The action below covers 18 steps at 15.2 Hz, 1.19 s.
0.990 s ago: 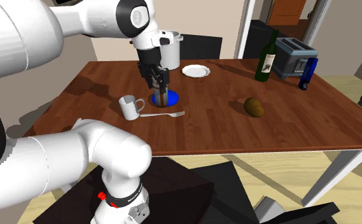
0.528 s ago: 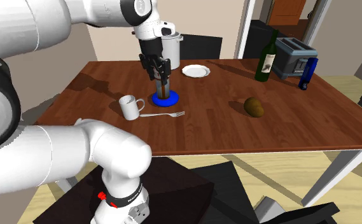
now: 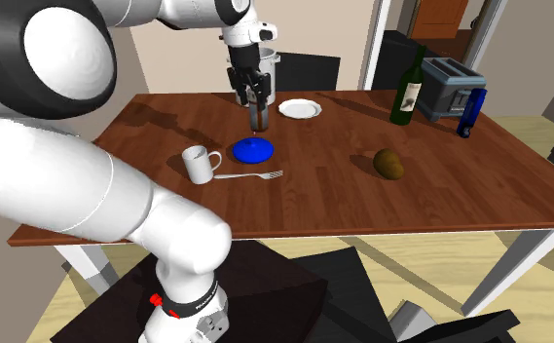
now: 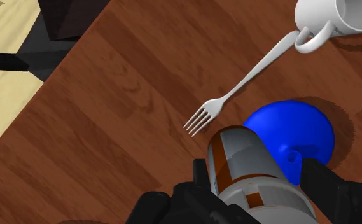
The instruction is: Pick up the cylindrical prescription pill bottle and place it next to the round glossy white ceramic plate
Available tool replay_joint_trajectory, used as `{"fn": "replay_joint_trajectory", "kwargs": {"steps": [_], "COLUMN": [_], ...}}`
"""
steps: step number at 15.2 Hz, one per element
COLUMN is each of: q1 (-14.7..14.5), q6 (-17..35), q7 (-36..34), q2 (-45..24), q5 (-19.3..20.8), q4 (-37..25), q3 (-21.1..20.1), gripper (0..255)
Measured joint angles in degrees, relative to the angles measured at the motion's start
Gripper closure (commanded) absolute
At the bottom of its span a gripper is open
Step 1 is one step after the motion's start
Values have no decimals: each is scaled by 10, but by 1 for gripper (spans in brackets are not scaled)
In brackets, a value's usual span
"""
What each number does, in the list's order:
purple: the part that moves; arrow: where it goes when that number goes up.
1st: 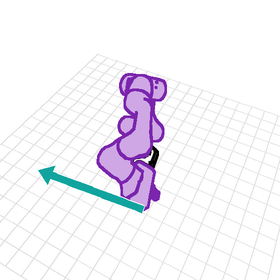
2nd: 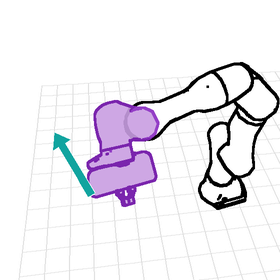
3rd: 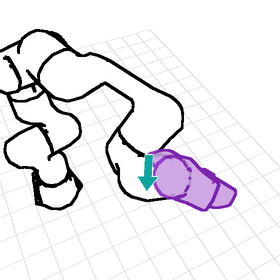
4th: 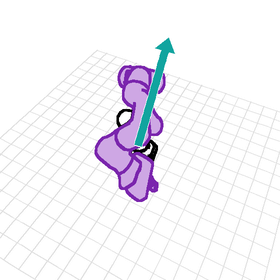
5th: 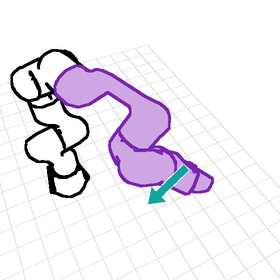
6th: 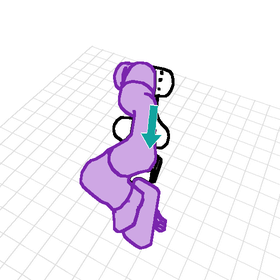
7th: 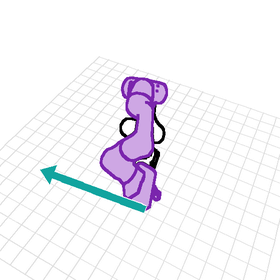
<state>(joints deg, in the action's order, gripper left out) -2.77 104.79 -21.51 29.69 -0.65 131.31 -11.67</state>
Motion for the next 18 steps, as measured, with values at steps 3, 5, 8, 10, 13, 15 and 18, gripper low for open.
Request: {"fn": "replay_joint_trajectory", "kwargs": {"steps": [3,5,8,10,13,15,18], "q1": [5,9,11,10,5,0,-14], "q6": [10,11,9,5,-10,-26,-53], "q7": [-13,-21,-39,-52,-70,-79,-91], "q2": [-65,-112,-187,-235,-304,-360,-438], "q5": [8,16,32,44,63,80,103], "q4": [-54,-99,-173,-223,-303,-372,-472], "q3": [-11,-18,-31,-39,-48,-51,-54], "gripper": [255,255,255,255,255,255,255]}}
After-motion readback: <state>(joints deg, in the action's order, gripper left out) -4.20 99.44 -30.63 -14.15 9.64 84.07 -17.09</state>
